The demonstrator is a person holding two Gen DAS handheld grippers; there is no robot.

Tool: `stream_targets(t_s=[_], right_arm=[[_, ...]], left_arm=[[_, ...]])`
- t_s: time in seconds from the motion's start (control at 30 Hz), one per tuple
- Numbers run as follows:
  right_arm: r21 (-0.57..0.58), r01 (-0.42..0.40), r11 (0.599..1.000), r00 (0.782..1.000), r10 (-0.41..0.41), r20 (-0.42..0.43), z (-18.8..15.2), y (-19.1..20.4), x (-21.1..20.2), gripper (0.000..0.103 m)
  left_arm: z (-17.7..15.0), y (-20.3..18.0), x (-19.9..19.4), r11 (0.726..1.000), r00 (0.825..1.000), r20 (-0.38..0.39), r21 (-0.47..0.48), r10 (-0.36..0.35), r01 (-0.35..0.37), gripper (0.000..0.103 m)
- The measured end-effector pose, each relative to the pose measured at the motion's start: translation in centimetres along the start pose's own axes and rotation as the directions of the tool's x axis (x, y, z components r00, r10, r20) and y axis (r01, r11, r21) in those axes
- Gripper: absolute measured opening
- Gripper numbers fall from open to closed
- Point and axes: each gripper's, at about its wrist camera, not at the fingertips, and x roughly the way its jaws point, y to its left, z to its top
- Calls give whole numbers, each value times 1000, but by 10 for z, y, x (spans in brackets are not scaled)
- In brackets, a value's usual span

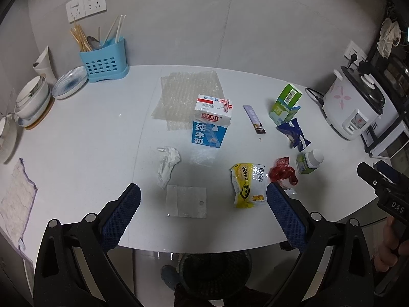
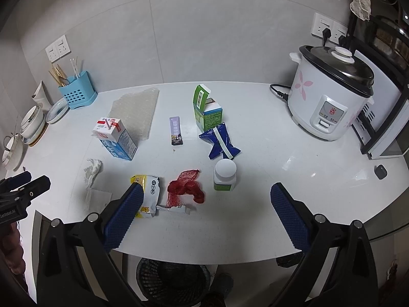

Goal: Collect trash
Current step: 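Grasp the white tissue with the left tool while the right tool grasps the white pill bottle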

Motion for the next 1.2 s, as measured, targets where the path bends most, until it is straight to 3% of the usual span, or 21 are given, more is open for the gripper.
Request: stream_targets(t_s=[0.23, 0.57, 0.9, 1.0, 1.2], right_arm=[[2, -10, 1000, 1000, 10, -12, 5, -2, 21, 96], [30, -28, 999, 998, 29, -59, 4, -17, 90, 92], [39, -1, 999, 993, 5, -119, 4, -28, 140, 80], [41, -3, 999, 989, 9, -146, 3, -30, 154, 72], [43, 10, 999, 982, -2, -188, 2, -29, 173, 67]], left_arm=[[6, 12, 20, 1000, 1000, -18, -15, 11, -11, 96], [17, 44, 85, 998, 995, -82, -44, 48, -51, 96], [24, 63, 156, 995, 986, -148, -37, 82, -89, 94], [24, 69, 170, 994, 982, -167, -51, 86, -95, 92], [24, 75, 191, 990, 972, -203, -56, 116, -129, 86]])
